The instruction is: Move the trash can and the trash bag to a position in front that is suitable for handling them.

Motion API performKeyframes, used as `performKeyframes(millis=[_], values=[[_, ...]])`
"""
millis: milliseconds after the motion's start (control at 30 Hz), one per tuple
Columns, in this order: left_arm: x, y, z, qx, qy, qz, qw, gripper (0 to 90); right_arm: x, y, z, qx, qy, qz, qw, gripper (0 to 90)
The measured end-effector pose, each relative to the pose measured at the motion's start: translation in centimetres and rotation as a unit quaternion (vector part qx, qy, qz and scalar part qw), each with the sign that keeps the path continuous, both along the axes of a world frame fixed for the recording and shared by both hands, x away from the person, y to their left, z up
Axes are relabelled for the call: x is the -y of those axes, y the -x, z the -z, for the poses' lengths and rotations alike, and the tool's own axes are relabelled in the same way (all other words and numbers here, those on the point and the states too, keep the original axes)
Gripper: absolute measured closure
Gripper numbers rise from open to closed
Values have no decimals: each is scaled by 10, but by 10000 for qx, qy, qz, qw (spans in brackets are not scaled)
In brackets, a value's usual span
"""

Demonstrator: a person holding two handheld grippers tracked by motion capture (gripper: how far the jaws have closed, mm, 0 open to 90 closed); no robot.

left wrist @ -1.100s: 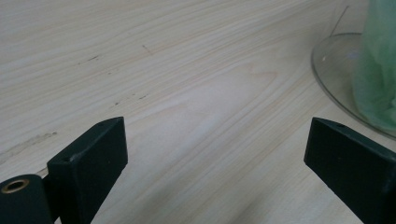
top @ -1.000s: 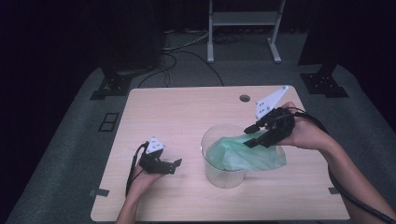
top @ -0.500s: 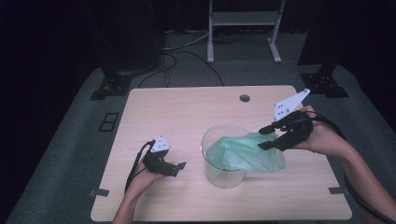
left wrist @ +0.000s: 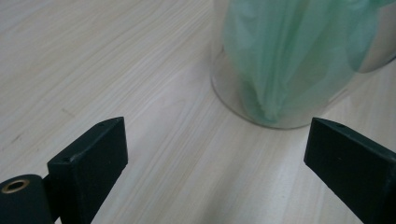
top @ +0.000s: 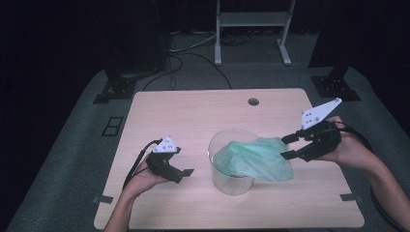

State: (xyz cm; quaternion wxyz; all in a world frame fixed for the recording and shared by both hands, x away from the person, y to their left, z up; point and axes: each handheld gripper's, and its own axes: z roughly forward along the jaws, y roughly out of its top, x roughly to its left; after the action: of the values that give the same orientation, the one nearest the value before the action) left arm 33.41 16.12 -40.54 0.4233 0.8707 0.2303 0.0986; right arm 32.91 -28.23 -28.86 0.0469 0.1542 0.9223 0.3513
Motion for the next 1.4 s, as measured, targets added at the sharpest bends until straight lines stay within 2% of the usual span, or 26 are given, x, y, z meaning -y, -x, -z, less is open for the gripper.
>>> performKeyframes(millis=[367,633,967,1067,1400], values=[[8,1,-42,108,-95,408,9991,48,21,5,9,-103,-71,167,9998,452],[32,-2,-73,265,-115,753,9967,48,31,9,13,-156,-97,256,9995,451],[65,-8,-96,387,-253,1198,9917,70,36,10,20,-232,-117,253,9993,452],[76,-9,-101,414,-285,1364,9894,90,37,9,22,-260,-124,251,9993,452],[117,-10,-108,473,-347,1784,9822,119,40,10,24,-279,-159,264,9991,452]])
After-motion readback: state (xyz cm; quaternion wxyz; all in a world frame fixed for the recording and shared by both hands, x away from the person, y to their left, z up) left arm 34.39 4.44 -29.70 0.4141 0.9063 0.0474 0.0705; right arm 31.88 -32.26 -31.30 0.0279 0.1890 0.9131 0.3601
